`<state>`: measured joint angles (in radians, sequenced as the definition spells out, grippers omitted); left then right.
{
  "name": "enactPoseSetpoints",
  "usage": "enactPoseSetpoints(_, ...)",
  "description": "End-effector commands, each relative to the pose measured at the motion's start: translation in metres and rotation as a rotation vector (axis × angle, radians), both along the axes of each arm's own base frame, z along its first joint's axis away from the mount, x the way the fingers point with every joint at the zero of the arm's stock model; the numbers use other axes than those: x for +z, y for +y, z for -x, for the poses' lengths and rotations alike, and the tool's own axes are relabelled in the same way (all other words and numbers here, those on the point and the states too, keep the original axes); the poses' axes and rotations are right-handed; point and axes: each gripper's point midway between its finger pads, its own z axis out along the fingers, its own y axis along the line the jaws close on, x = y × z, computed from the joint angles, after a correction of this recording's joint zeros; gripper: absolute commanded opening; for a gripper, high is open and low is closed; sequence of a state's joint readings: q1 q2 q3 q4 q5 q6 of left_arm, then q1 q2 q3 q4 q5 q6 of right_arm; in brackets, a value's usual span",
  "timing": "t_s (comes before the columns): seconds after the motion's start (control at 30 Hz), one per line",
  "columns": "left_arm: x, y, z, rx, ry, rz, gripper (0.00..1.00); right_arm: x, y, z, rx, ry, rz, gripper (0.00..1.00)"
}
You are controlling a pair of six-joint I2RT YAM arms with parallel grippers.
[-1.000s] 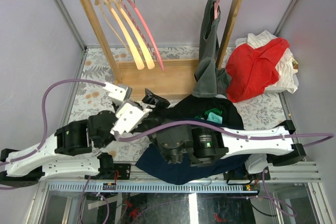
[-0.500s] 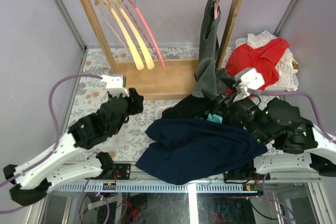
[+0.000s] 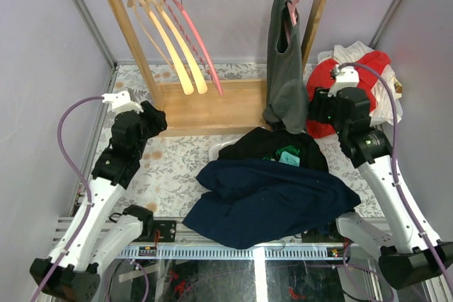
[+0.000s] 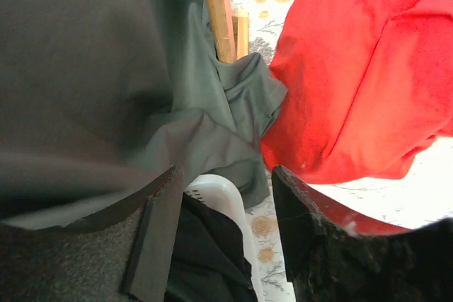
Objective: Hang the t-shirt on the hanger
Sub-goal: Move the clothesline to the center of the board.
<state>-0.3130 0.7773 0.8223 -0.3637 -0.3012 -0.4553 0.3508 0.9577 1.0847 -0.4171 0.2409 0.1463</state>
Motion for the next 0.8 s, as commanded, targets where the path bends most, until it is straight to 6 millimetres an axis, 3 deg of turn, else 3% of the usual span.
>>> enactPoseSetpoints(0.0, 0.005, 0.001, -0.026, -0.017, -0.083, 0.087, 0.49, 0.025, 0.024, -0.018, 0.162, -0.064, -0.291, 0.57)
enactPoseSetpoints(0.27, -0.003, 0.027, -0.071, 0.095, -0.141, 0.127, 0.49, 0.019, 0.020, -0.075, 0.124, -0.078, -0.365, 0.55)
enactPoseSetpoints(0.47, -0.012, 0.051, -0.100, 0.147, -0.143, 0.132, 0.42, 0.015, 0.018, -0.115, 0.077, -0.082, -0.386, 0.54)
enactPoseSetpoints(0.77, -0.035, 0.066, -0.148, 0.181, -0.122, 0.173, 0.37, 0.005, 0.009, -0.168, 0.034, -0.077, -0.420, 0.50)
